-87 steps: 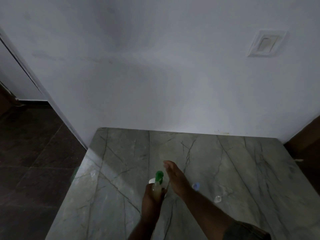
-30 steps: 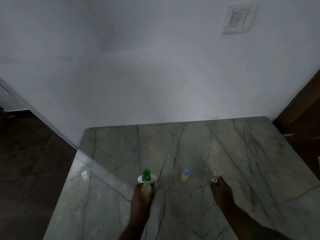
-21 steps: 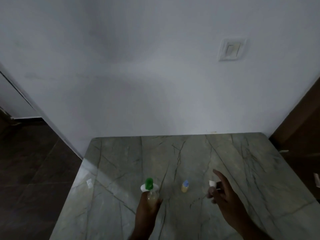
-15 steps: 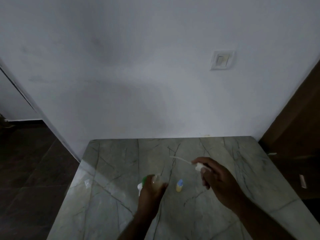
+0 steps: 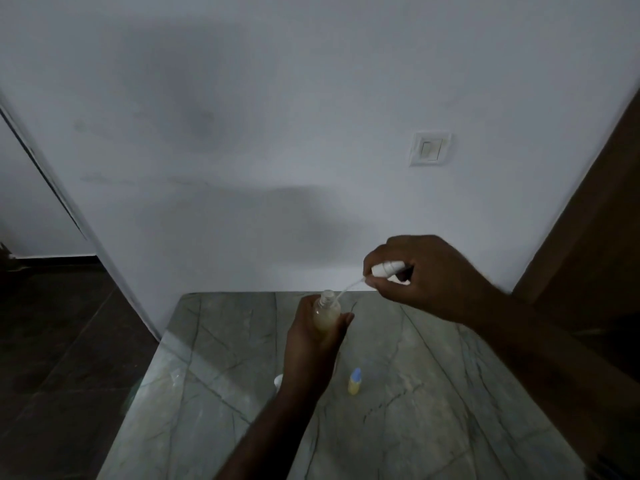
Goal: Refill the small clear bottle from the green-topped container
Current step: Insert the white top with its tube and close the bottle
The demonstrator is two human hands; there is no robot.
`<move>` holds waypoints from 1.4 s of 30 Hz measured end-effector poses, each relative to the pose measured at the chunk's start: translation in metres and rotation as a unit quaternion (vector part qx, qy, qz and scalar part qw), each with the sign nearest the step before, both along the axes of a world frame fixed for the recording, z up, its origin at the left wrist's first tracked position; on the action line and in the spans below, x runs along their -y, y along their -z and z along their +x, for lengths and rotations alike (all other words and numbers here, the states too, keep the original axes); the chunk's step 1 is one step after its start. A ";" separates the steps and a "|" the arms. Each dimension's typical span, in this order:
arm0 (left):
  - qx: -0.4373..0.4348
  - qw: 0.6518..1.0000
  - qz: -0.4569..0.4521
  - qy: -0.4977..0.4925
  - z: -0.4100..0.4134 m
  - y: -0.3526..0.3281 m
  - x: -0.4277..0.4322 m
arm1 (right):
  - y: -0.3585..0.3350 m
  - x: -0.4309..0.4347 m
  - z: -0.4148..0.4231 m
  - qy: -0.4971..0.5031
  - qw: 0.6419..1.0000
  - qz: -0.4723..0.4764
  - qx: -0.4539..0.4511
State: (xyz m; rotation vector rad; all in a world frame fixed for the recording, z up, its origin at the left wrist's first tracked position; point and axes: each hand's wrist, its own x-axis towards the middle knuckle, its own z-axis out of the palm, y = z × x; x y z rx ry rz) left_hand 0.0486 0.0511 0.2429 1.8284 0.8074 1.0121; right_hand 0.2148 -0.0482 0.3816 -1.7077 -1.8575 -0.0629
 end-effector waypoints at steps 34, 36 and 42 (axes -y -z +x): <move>0.024 0.998 -0.007 0.059 -0.008 -0.024 0.029 | -0.040 -0.035 -0.035 -0.132 0.942 -0.251 0.181; 0.020 0.998 -0.010 0.056 -0.007 -0.026 0.029 | -0.044 -0.037 -0.037 -0.119 0.941 -0.245 0.203; 0.030 0.998 0.015 0.060 -0.009 -0.040 0.031 | -0.040 -0.040 -0.041 -0.004 0.944 -0.189 0.269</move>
